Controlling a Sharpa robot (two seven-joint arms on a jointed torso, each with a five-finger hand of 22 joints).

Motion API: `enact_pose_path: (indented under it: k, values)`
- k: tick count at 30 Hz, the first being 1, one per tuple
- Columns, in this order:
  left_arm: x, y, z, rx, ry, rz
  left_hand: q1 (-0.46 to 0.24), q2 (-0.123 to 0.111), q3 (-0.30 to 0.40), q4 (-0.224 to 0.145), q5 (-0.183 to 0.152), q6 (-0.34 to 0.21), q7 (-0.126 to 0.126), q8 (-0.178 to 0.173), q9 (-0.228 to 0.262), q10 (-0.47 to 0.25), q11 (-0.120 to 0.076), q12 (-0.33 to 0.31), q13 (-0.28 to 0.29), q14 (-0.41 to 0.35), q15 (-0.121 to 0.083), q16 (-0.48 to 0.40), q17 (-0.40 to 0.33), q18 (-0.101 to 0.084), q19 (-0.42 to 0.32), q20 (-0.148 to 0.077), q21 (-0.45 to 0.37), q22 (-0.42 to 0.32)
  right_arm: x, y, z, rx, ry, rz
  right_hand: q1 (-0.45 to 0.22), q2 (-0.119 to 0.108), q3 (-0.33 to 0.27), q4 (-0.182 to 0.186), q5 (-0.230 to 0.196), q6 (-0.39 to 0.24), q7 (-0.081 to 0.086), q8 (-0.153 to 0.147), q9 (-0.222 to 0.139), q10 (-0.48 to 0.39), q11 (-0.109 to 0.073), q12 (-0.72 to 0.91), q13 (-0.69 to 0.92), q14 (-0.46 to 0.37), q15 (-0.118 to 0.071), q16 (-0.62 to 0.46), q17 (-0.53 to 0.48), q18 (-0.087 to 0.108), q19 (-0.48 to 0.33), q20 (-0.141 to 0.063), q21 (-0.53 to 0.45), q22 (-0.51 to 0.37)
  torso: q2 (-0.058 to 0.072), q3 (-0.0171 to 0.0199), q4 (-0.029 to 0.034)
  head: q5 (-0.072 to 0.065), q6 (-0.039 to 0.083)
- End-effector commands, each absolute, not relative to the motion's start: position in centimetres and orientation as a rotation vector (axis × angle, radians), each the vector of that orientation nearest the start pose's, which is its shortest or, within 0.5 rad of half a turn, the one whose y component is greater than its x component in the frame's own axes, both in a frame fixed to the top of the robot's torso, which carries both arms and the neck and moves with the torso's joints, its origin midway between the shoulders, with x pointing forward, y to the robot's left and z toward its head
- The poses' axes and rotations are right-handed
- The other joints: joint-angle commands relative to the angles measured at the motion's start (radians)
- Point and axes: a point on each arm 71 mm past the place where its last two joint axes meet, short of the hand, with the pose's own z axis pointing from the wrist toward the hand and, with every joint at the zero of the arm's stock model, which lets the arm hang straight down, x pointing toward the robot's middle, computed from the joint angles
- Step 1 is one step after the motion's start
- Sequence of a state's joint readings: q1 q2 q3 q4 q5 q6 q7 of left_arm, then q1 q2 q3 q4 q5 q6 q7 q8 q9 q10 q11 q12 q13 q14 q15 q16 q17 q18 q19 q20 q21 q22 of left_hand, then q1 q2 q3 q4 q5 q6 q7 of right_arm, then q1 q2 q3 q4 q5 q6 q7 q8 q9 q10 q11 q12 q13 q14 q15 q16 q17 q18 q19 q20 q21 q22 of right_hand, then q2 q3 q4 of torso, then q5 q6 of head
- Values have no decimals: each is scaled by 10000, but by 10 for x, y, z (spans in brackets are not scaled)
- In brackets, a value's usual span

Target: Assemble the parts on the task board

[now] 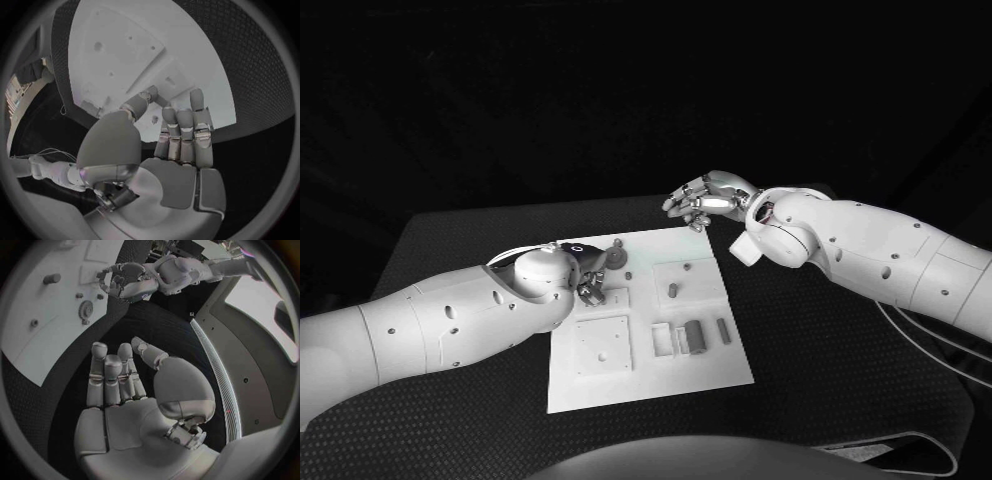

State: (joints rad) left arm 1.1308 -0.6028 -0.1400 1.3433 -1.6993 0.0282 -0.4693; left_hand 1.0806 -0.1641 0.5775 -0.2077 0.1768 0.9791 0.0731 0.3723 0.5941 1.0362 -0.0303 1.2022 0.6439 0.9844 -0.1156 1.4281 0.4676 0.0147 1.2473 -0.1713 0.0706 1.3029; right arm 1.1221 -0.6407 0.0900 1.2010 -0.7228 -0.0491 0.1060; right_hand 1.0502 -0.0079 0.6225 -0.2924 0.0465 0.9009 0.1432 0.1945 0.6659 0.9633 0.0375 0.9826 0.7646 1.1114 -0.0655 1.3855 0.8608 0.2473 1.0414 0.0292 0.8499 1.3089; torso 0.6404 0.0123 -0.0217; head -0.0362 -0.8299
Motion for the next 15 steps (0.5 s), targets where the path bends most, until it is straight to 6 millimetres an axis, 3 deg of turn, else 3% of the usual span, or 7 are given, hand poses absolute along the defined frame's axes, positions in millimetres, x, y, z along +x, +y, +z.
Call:
enact_pose_path:
  k: [1,15]
  values:
    - [482,145,-282,4222,20320,-1430,63,18,41,12,4,111,156,-36,-18,19,83,-58,10,-7,-40,-52,12,-147,-27,17,-45,-15,534,-181,-212,4899,18640,12209,-69,-6,-41,16,37,-17,56,-55,-16,-1,-3,59,-16,15,-55,-45,-10,145,68,-35,-63,118,2,-3,0,11,6]
    - [484,145,-283,4177,20311,-1427,48,-64,38,30,3,-113,248,-194,-51,-30,169,-74,28,-37,17,-82,18,-147,-57,34,-43,-44,534,-181,-212,4898,18635,12211,-80,-16,-39,16,37,-54,64,-77,-26,-9,3,57,-22,14,-51,-46,-12,145,68,-35,-67,117,6,1,-11,29,-24]
